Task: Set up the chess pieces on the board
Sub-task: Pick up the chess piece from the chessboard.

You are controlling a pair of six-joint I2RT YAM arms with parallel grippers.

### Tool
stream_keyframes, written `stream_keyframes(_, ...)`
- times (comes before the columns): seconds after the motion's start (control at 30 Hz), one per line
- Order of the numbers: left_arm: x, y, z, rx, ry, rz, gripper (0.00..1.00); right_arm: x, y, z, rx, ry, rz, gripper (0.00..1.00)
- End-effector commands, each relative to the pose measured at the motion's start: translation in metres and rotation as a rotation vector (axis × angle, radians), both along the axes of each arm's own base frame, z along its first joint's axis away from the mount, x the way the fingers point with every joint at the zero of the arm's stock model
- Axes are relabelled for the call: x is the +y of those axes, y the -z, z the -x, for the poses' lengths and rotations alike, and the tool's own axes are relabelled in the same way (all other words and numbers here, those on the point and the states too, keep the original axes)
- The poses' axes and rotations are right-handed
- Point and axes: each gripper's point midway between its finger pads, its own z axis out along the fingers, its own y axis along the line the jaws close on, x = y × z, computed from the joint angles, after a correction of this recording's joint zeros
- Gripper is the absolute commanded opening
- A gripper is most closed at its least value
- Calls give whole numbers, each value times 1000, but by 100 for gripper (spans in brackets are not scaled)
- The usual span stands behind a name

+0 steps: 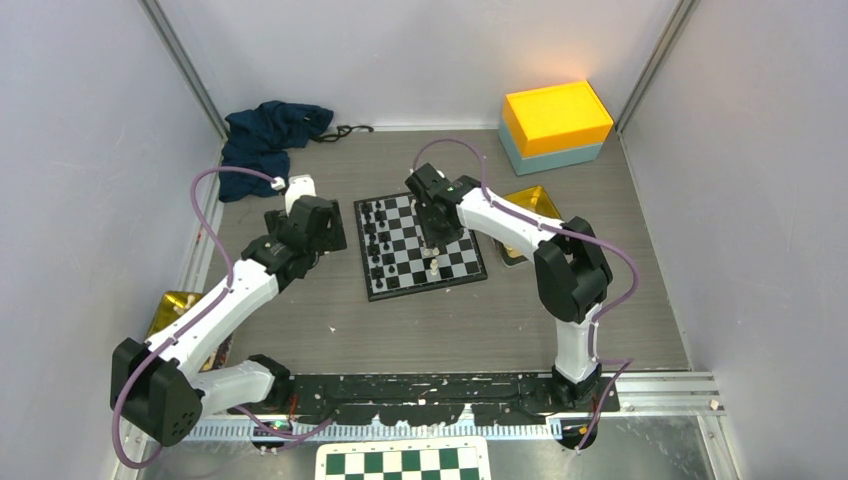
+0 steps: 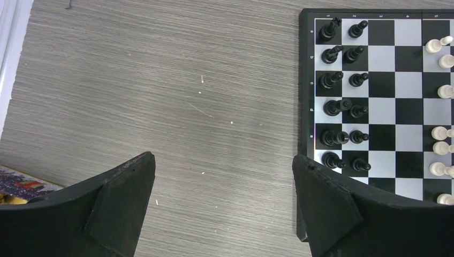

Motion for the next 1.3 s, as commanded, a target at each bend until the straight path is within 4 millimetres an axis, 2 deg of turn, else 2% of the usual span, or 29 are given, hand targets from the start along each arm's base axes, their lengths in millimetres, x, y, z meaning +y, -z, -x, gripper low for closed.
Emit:
stream_keyframes(0.0, -1, -18, -6, -72, -6, 38, 100, 6, -27, 4, -57, 15, -57, 41)
stream_keyframes(0.47, -1, -19, -5, -74, -3, 38, 100, 15, -17, 23, -29, 2, -58, 41)
stream_keyframes(1.27, -1, -16, -7, -68, -4, 31, 100, 23, 2, 31, 13, -18, -59, 41)
